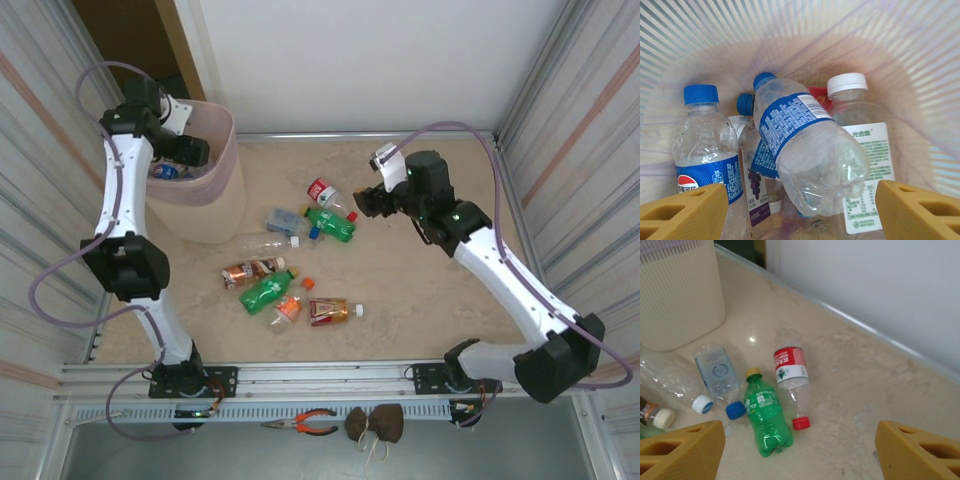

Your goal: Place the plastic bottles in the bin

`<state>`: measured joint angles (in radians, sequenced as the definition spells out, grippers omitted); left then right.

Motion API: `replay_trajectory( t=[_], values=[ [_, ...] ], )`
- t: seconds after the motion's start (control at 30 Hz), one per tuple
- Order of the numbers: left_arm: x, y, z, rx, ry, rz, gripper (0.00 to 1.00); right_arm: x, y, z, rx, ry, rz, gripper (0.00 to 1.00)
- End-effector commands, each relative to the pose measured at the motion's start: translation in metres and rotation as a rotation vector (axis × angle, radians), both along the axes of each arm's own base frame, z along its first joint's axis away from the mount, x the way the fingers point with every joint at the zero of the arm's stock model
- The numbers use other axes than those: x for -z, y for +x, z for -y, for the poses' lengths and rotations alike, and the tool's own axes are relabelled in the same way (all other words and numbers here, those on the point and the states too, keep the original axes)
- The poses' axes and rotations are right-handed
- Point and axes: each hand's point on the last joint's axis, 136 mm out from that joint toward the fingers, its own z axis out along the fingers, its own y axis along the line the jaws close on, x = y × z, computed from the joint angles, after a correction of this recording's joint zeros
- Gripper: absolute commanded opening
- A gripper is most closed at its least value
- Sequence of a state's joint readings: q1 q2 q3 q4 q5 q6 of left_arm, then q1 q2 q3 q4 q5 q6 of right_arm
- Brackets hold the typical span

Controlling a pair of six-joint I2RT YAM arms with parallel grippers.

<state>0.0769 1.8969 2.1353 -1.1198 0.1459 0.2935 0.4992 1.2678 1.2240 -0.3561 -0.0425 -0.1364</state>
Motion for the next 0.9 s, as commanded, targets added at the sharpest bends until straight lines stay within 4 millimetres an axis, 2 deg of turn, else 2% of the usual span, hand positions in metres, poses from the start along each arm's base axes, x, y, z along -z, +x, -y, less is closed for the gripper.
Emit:
replay_trajectory(
  t=[0.0,0.37,0.67,0.87],
  values=[
    [-0.032,-0.009,0.007,0.004,-0.052,0.079,0.78,0.011,0.004,-0.014,-0.045,0.057,-0.108,0.75],
    [-0.070,-0.035,0.022,0.025,-0.126,0.165,0.78,0.068,0.057,-0.036,-0.087,-0.006,-0.222,0.72],
    [-0.099,-0.064,0.042,0.050,-0.251,0.250,0.78,0.126,0.103,-0.062,-0.166,-0.098,-0.284,0.72],
    [-0.107,-0.081,0.055,0.070,-0.337,0.275,0.78,0.157,0.130,-0.078,-0.180,-0.115,-0.330,0.72]
  ],
)
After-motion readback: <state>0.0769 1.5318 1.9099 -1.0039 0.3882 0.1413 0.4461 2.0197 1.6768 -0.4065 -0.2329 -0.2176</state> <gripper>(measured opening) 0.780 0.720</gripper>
